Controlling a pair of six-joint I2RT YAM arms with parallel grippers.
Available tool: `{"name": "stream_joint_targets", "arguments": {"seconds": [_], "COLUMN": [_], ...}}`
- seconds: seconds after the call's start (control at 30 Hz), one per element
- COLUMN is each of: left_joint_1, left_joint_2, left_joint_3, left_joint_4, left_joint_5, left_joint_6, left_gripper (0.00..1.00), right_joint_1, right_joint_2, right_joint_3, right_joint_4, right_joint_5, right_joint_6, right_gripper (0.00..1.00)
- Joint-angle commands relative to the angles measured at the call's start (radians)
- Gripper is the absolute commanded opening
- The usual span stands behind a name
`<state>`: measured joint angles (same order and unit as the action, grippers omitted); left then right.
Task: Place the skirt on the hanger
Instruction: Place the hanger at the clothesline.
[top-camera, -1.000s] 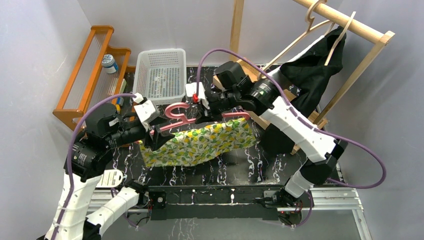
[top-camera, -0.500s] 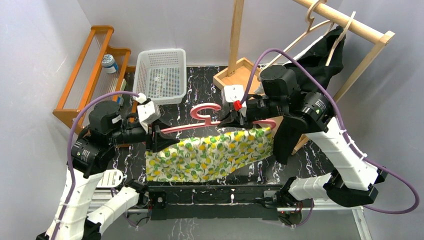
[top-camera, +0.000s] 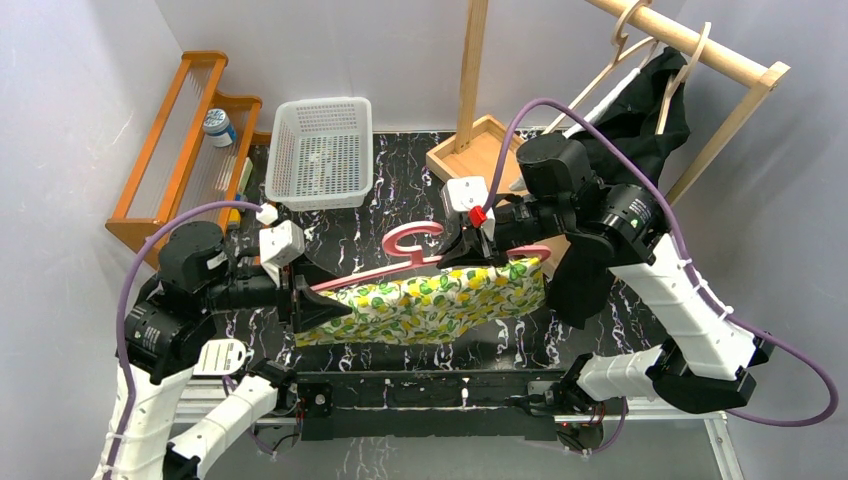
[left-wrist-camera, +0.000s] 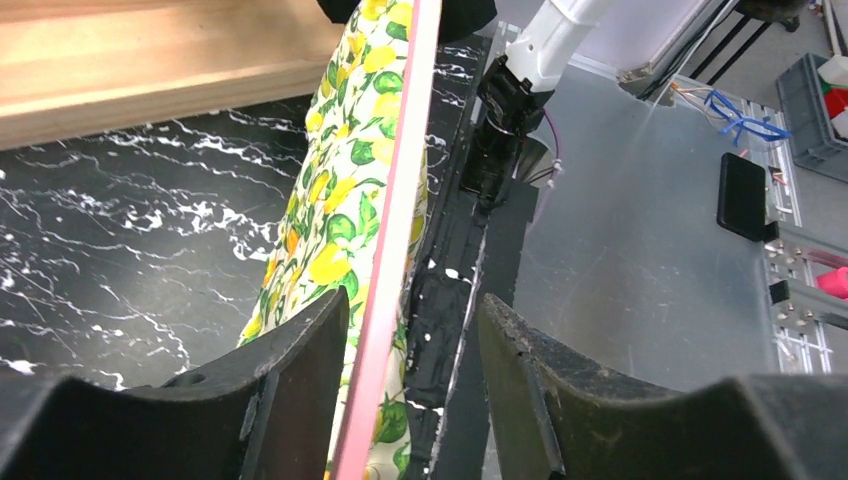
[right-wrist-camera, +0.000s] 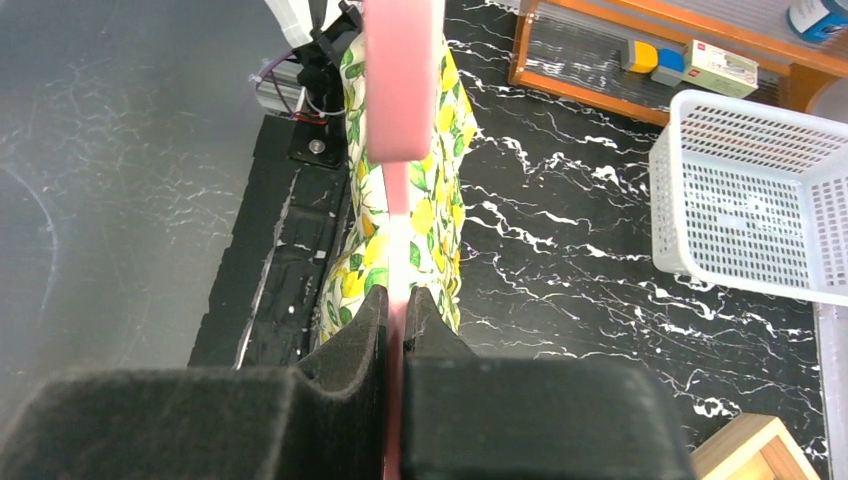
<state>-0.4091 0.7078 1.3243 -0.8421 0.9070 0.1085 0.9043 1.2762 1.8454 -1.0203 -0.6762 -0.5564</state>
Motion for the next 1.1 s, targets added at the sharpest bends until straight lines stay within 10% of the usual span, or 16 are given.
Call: {"name": "stream_joint_targets", "arguments": {"seconds": [0.0, 0.33, 0.5, 0.7, 1.07], "left_joint_1": [-0.002, -0.002, -0.002, -0.002, -0.002], "left_joint_2": [0.03, 0.089, 0.086, 0.023, -0.018], "left_joint_3": [0.024, 0.075, 0.091, 0.1, 0.153], "left_joint_4": [-0.102, -0.175, -0.181, -0.136, -0.102], "left_joint_5": [0.016, 0.013, -0.039, -0.178, -0.429], "left_joint_6": [0.002, 0.092, 0.125, 0.143, 0.144], "left_gripper": [0.47, 0.0, 0.0, 0.0, 0.0], "right_joint_1": [0.002, 0.014, 0.016, 0.016, 0.015], "right_joint_2": [-0.015, 0.004, 0.011, 0.0, -0.08], "right_joint_3": [-0.004, -0.044, -0.04, -0.047, -0.124], "right_joint_4": [0.066, 0.069, 0.096, 0.17, 0.376], "right_joint_5": [-0.071, -0.082, -0.057, 0.0, 0.138], "right_joint_6": [0.009, 0.03, 0.054, 0.119, 0.162], "right_gripper": [0.0, 0.0, 0.0, 0.7, 0.85]}}
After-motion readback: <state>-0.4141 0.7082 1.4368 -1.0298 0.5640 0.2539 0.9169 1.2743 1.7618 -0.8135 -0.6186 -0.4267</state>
